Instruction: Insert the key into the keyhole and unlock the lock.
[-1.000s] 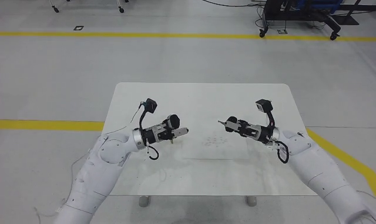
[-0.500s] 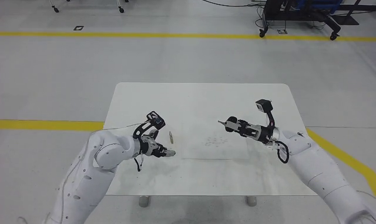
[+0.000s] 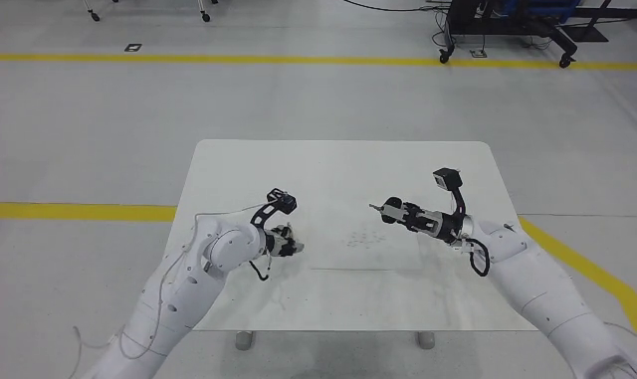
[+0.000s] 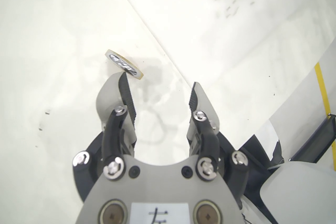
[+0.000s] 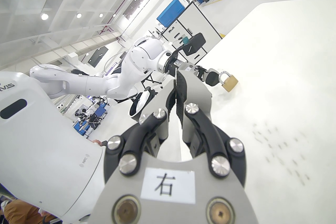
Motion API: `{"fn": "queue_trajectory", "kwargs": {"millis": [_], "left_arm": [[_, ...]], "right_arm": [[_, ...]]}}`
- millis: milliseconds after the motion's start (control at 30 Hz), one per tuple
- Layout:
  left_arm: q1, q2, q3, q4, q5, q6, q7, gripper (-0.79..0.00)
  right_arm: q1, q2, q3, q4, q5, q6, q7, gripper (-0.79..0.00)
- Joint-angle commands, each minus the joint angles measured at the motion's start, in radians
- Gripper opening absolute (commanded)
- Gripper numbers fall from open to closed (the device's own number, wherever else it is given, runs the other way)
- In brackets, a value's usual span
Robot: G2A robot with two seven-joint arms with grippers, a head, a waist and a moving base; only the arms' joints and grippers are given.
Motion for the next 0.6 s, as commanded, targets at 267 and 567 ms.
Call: {"fn": "queue_trajectory", "kwargs": {"millis": [267, 567], "left_arm": [[-0.059, -0.015, 0.032, 0.058, 0.033, 0.068, -0.006, -0.409], [-0.077, -0.024, 0.051, 0.063, 0.019, 0.086, -0.016, -0.117]], "right_arm": [[0.000, 0.000, 0.000, 0.000, 0.000, 0.000, 0.000, -0.785], [0.000, 0.000, 0.000, 0.000, 0.000, 0.000, 0.000, -0.785]]}}
